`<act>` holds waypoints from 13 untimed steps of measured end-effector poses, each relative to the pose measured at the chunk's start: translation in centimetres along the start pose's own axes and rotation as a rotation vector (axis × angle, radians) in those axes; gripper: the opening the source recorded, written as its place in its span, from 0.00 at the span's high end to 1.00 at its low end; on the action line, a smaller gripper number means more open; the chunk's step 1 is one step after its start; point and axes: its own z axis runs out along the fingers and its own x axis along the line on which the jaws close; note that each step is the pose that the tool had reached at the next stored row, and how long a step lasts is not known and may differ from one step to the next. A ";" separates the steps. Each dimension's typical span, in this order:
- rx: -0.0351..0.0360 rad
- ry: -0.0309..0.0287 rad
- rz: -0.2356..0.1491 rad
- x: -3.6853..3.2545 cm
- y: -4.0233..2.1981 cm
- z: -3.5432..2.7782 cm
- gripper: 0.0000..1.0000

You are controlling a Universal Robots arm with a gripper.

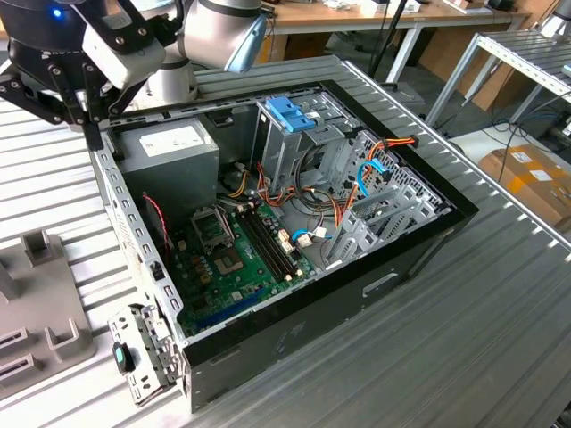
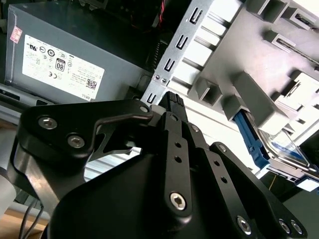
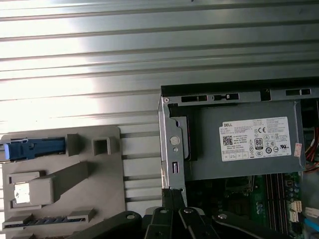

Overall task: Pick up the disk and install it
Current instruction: 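Reach for the disk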

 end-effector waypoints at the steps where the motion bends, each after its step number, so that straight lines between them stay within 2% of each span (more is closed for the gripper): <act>1: 0.0000 0.0000 0.000 0.06 -0.01 0.00 0.89; 13: 0.0000 0.0000 0.000 1.20 -0.09 0.02 0.89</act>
